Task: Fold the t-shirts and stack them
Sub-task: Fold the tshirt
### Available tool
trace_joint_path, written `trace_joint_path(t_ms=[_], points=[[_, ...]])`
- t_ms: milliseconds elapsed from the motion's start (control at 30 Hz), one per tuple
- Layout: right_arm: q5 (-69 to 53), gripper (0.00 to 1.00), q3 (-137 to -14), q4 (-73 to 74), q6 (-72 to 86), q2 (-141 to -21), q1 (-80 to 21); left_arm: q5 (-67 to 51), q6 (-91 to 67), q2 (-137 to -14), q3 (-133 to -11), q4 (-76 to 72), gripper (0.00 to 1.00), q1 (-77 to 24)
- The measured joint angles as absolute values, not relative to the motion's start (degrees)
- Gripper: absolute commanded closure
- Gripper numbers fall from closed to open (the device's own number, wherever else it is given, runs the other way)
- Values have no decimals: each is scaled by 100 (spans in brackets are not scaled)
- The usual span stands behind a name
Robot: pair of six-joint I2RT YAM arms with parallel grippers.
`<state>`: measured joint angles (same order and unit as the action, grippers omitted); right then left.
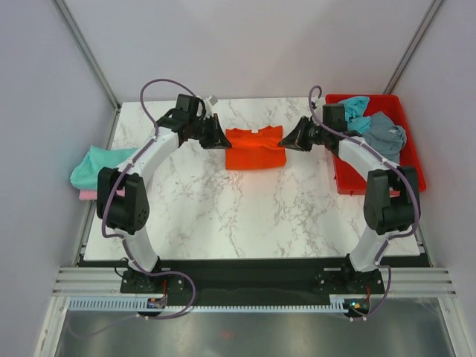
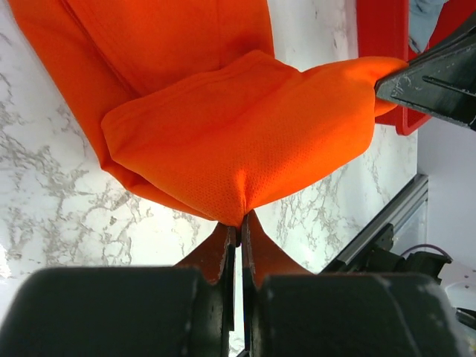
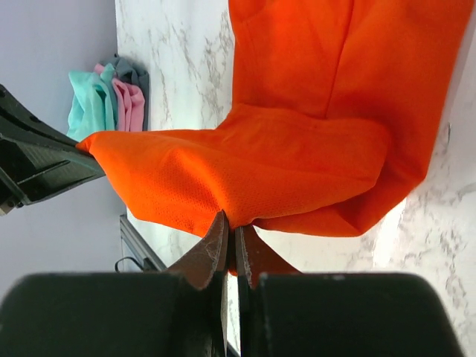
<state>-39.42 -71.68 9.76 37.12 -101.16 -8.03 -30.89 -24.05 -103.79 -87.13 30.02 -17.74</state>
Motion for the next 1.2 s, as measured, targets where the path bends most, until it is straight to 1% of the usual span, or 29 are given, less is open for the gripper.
trace_joint_path(t_ms=[167, 300, 633, 900, 933, 1000, 1033, 1067, 1100, 1133, 1167, 1200], points=[[-3850, 100, -7865, 980, 3586, -10516, -801, -2902, -2270, -10512, -9054, 3035, 98, -1774], [-3793, 100, -8191, 963, 3496, -10803, -801, -2799, -2169, -10783, -9349, 3041, 98, -1774], [-3719, 100, -8744, 950, 3391, -11804, -801, -2283, -1865, -12018, -10359, 3105, 98, -1774], [-3708, 100, -9675, 958, 3374, -12580, -803, -1859, -1723, -12324, -10831, 3118, 98, -1774], [-3706, 100, -9773, 945, 3371, -12658, -803, -1802, -1710, -12374, -10919, 3111, 97, -1774], [-3699, 100, -9953, 928, 3371, -12820, -803, -1673, -1686, -12477, -11067, 3094, 84, -1776], [-3684, 100, -10038, 904, 3369, -12908, -803, -1599, -1671, -12554, -11155, 3092, 67, -1776], [-3660, 95, -10110, 891, 3369, -12967, -803, -1481, -1608, -12663, -11295, 3083, 55, -1787], [-3638, 79, -10213, 858, 3363, -13080, -803, -1310, -1542, -12807, -11469, 3074, 42, -1806], [-3612, 66, -10318, 821, 3350, -13190, -803, -1122, -1472, -12962, -11655, 3063, 25, -1824], [-3586, 55, -10418, 805, 3310, -13301, -803, -915, -1378, -13111, -11834, 3033, 23, -1850], [-3553, 54, -10510, 790, 3267, -13399, -805, -740, -1352, -13225, -11970, 3026, 22, -1865]])
